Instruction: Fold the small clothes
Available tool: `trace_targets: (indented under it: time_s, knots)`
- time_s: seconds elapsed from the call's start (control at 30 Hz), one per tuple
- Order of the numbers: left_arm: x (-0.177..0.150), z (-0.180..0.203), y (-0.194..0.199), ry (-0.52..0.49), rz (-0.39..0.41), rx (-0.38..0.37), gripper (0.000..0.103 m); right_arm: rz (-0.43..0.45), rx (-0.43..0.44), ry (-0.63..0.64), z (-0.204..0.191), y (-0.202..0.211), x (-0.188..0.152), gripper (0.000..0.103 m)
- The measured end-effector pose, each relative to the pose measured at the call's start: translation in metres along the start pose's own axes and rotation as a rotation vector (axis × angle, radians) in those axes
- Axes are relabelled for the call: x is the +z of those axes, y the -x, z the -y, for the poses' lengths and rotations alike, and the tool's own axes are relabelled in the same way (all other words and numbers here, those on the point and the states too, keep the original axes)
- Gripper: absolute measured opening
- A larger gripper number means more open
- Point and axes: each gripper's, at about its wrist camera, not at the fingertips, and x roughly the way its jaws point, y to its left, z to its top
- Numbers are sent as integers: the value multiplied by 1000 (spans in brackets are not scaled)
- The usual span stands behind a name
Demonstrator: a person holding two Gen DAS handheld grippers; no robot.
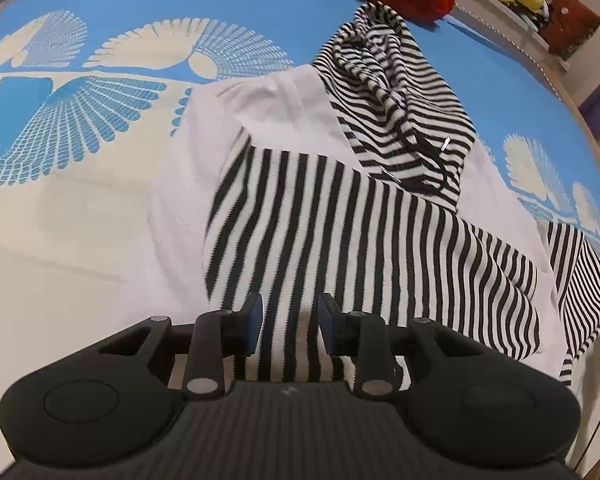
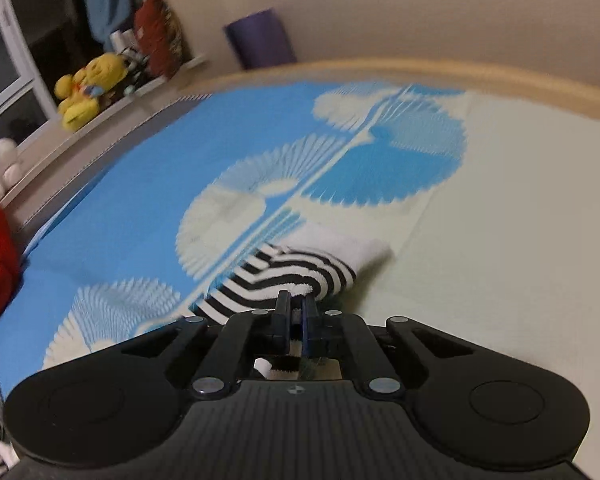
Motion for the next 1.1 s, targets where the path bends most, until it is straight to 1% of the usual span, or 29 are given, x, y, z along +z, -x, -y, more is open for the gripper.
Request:
trace_targets:
  time_s: [0.03,0.1,0.17,0.23,0.3,0.33,0.43,0.47,0.53,0.57,0.6,0.63,0.67,0.73,0.77,0.8,0.87,0.9,0.97,1.0,1.07,1.1]
  knots:
    - [1,-3,2,13,2,-2,34,27,3,16,-8,10,1,4]
    - [4,-9,5,38,9,-8,34,109,26,105,-34,37,0,4]
    - [5,-16,10,65,16,-18,34,166,80,213,-62,61,-9,4]
    - [7,-24,15,89,22,-23,34,211,154,341,-96,88,-24,4]
    - [10,-33,21,117,32,-26,34,220,248,457,-128,114,-45,4]
    - [11,-38,24,132,39,-27,34,214,308,512,-144,128,-58,4]
    - [16,-50,31,179,54,-31,34,170,555,758,-192,181,-115,5]
    - [17,-53,32,192,56,-33,34,131,664,876,-206,200,-142,5]
    - [18,-57,34,205,55,-41,34,9,827,1046,-219,227,-186,7]
    - [18,-58,34,206,54,-45,34,-87,895,1140,-222,235,-209,10]
    - [18,-58,34,205,52,-47,34,-174,926,1231,-220,241,-235,18]
    - [18,-58,34,204,50,-48,34,-201,919,1268,-217,243,-250,27]
    - [17,-58,33,203,48,-48,34,-224,905,1290,-211,241,-264,30]
    - [17,-56,29,210,38,-59,34,-317,862,1269,-205,230,-276,30]
    - [16,-55,28,214,33,-64,34,-358,839,1236,-205,223,-273,30]
    - [15,-53,25,217,27,-71,34,-372,829,1194,-204,218,-266,31]
    - [14,-46,18,215,14,-84,34,-358,815,1114,-203,206,-244,39]
    - [14,-43,15,215,12,-91,34,-354,785,1077,-201,198,-234,44]
    - [15,-38,10,227,9,-110,35,-383,695,999,-194,179,-223,45]
    - [14,-37,8,229,8,-110,40,-412,652,969,-190,168,-221,46]
    - [14,-33,2,215,3,-79,47,-493,538,926,-180,138,-217,47]
    - [14,-32,-1,207,-4,-54,48,-533,482,912,-174,125,-218,47]
